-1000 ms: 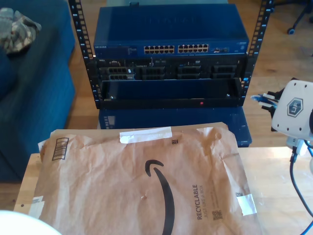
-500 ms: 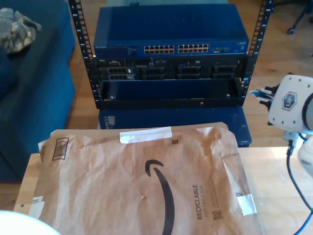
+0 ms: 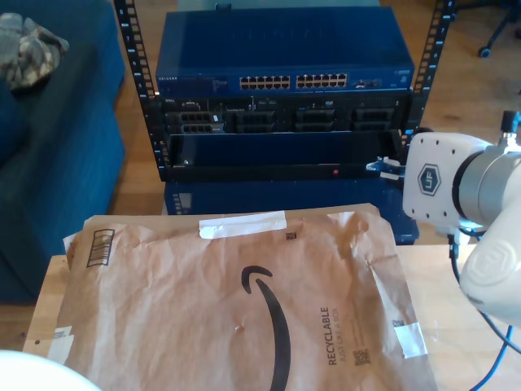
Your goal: Grab the cable and plug it in
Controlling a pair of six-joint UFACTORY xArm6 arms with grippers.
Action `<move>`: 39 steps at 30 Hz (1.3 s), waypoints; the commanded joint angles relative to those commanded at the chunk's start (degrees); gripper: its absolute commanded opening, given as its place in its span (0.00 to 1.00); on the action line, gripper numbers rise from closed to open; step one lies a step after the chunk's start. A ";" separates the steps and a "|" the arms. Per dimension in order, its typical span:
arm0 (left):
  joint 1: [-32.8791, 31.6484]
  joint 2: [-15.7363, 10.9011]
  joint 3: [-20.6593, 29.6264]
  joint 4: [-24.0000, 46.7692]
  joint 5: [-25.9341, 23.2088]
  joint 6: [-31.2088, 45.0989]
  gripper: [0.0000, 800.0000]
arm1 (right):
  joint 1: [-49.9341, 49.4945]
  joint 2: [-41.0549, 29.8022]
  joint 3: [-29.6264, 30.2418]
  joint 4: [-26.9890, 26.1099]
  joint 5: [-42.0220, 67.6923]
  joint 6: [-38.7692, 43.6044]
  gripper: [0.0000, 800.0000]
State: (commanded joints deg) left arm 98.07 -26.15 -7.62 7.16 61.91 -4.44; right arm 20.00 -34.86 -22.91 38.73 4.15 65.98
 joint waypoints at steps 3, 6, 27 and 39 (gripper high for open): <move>0.00 0.00 0.00 0.00 0.09 0.00 1.00 | 0.26 0.44 -1.05 -0.18 0.26 0.00 0.00; 0.00 0.00 0.00 0.00 0.00 -0.09 1.00 | 0.70 4.84 -3.96 -0.18 0.00 -0.18 0.00; 0.00 0.00 0.00 0.00 0.00 -0.09 1.00 | 2.55 8.09 -2.64 -1.41 -8.62 0.26 0.00; 0.00 0.00 0.00 0.00 0.00 0.00 1.00 | 9.23 18.64 -2.99 -1.32 -30.42 0.88 0.00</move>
State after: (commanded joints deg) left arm 98.07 -26.15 -7.62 7.16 61.91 -4.44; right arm 29.23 -16.22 -25.90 37.41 -26.26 66.86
